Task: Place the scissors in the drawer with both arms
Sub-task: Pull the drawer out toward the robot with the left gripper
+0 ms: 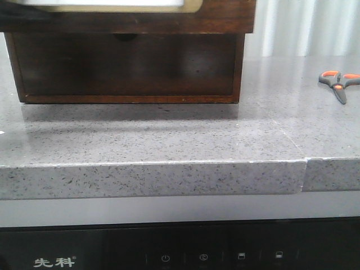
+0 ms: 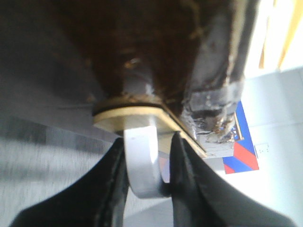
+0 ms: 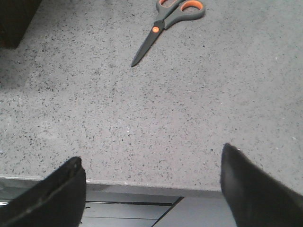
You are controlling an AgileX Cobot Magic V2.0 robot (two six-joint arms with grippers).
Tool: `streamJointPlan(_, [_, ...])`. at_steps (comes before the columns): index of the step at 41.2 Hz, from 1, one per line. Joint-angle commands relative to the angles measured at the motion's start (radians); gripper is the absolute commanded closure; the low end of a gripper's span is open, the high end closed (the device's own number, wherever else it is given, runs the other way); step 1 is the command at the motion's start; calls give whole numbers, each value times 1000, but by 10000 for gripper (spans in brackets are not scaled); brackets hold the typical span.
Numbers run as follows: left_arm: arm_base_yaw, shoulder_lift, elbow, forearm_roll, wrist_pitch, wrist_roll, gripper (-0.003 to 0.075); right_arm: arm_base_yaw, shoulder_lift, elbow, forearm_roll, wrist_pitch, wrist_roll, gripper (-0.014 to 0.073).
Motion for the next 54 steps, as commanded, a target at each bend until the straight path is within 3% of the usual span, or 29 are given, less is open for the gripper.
streamJointPlan(1, [-7,-117,37,-29,141,77,650,-2,5,-27,-15,-64,-10,-7])
streamJointPlan(10, [-7,-206,86,-24,107,79,631,-2,5,-27,-15,-64,-10,-7])
streamJointPlan(13, [-7,-206,86,-24,107,79,571,-2,5,-27,-15,-64,-10,-7])
streamJointPlan(20, [-7,-204,86,-23,102,79,314,-2,5,-27,-15,-64,-10,-7])
streamJointPlan(25, [-7,-204,86,-17,98,79,220,-2,5,-27,-15,-64,-10,-7])
streamJointPlan(40, [-7,-221,112,96,93,31,216,-2,5,-27,-15,-64,-10,-7])
streamJointPlan(46, [-7,-293,126,114,122,17,216,-2,5,-27,-15,-64,-10,-7])
streamJointPlan(54, [-7,-453,117,232,91,-109,219,-2,5,-27,-15,-64,-10,-7])
